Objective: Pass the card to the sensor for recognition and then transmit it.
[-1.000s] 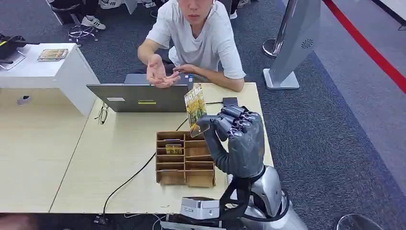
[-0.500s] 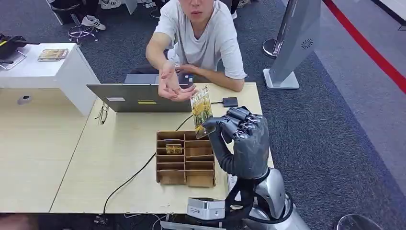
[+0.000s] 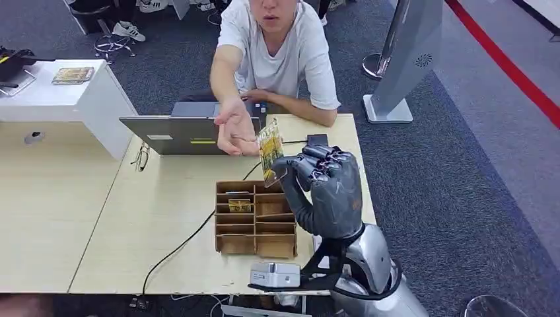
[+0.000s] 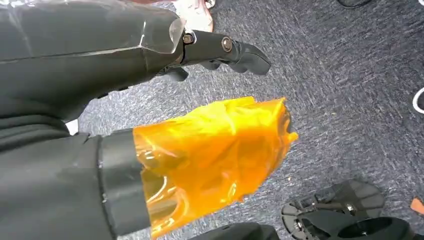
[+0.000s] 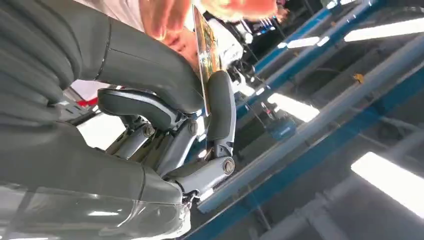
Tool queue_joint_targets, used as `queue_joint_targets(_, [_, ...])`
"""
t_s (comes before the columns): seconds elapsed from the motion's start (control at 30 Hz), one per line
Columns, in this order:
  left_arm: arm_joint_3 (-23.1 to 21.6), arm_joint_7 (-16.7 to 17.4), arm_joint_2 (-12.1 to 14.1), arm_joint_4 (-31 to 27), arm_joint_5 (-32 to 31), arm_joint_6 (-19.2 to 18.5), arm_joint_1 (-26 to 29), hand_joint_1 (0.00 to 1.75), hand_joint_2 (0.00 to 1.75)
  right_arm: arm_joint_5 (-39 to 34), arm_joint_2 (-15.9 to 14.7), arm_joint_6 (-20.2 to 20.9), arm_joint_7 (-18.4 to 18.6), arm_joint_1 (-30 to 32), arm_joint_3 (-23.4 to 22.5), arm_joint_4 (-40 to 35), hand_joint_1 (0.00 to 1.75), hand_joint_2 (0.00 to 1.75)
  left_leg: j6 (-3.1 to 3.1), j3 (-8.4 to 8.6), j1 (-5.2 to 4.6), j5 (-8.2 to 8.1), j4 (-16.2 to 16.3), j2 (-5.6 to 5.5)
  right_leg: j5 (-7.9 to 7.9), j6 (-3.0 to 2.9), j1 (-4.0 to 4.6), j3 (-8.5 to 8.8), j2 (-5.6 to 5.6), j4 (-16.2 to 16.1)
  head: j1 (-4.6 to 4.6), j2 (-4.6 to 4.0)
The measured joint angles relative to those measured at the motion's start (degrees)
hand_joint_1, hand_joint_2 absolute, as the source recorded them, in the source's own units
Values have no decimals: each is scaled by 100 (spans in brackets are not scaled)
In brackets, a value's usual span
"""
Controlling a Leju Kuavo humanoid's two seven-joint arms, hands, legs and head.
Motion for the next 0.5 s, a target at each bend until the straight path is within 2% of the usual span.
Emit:
queue_joint_targets(0.23, [-85,59,11,0,-81,-54,-23,0,0,94,7,319,127,-171,44,343,175,175,0,0,0,0,0,0,0,0,0,1,0,0,0,0])
queue_joint_targets(0.5, [-133,92,11,0,-155,-92,-42,0,0,103,7,881,352,-366,192,664,175,175,0,0,0,0,0,0,0,0,0,1,-1,0,0,0])
